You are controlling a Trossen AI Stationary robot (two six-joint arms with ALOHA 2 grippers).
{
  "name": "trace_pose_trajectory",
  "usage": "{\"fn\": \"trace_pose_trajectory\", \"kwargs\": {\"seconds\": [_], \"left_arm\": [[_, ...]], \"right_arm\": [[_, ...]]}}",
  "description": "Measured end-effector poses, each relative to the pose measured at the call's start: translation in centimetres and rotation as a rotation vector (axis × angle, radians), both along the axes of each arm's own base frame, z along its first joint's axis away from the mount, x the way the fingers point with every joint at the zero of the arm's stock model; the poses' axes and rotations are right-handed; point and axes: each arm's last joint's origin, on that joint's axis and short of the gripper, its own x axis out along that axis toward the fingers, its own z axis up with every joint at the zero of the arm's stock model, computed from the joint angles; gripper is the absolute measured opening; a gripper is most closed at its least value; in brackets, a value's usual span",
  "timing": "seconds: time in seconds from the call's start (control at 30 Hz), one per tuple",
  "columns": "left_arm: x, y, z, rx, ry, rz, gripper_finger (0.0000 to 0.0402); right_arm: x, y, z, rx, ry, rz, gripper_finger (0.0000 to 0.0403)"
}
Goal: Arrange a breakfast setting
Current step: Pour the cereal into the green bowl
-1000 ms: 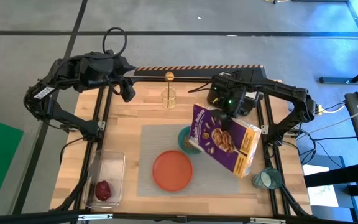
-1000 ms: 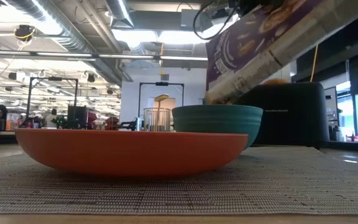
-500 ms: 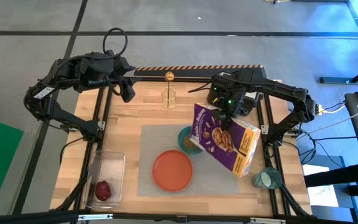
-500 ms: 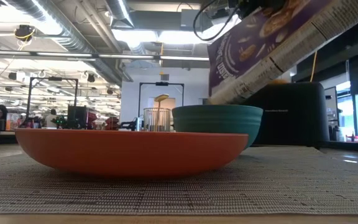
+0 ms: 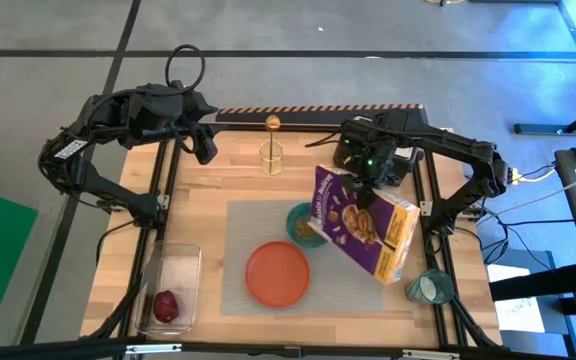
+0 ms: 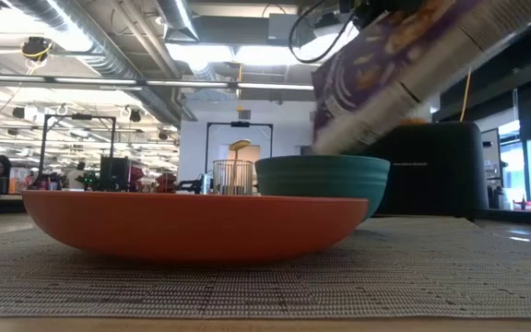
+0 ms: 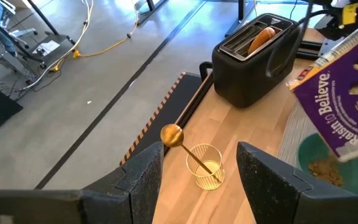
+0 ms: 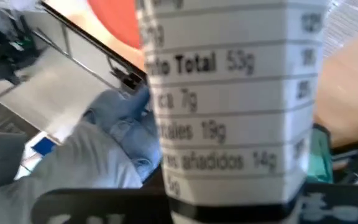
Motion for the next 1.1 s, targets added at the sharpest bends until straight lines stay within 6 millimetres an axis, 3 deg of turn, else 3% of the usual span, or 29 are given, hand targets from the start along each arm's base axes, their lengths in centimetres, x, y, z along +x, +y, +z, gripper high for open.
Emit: {"fn": "trace_pose_trajectory", "kwargs": {"seconds": [0.87,1.1], "left_arm": [[0.0,0.0,0.0,0.0,0.0,0.0,0.0199],[0.0,0.0,0.0,-0.001,0.004,0.0,0.0199]], "right_arm": [[-0.1,-0.4,-0.1,-0.047,-0.016,0.016,0.0009],[0.2,0.8,-0.2,-0.144,-0.045,0.122,0.0011]]}}
